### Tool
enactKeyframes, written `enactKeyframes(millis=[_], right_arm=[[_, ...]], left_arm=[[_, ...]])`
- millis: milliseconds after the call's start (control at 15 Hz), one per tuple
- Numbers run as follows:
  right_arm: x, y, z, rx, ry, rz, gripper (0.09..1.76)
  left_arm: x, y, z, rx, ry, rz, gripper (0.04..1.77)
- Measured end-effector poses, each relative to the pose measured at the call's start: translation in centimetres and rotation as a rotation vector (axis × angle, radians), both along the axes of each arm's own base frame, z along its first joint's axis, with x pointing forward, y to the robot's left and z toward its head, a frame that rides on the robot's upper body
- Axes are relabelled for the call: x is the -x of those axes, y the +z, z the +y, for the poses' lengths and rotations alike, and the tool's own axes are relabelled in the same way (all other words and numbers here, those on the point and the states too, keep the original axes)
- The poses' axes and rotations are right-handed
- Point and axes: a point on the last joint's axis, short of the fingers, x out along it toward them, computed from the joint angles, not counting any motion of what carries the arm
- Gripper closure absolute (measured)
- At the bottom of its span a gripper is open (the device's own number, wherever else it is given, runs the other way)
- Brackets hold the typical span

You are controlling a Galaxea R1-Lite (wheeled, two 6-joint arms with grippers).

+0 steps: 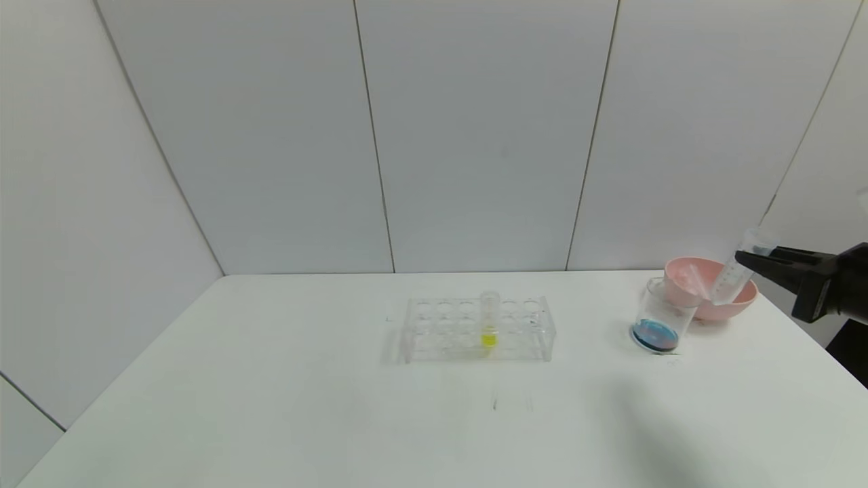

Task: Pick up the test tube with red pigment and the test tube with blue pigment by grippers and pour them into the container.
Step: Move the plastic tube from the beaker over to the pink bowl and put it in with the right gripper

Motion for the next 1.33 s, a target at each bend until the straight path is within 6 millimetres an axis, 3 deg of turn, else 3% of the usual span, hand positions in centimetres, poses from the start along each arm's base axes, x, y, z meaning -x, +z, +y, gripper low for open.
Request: enactKeyframes(millis=[200,400,733,1000,1333], right_arm=[[0.1,-0.8,-0.2,-0.005,-0.018,0.019,1.36],[-1.4,-0.8,-1.2,-0.005,-0.075,0.028,1.36],[-7.2,-1.0,-4.6,-0.041,-0.231,0.030,1.36],[-12.1,-3.1,-7.3,-0.037,-0.343,0.050,1.36],[-14.4,-5.3,-8.3,-0.041,-0.358,0.083,1.36]], left_arm=[[0.0,0.0,0.0,0.000,0.000,0.001,0.05],[0.0,0.0,0.0,0.000,0.000,0.000,0.05],[0.0,0.0,0.0,0.000,0.000,0.000,0.05],[0.0,0.0,0.0,0.000,0.000,0.000,0.05],[0.0,0.0,0.0,0.000,0.000,0.000,0.05]])
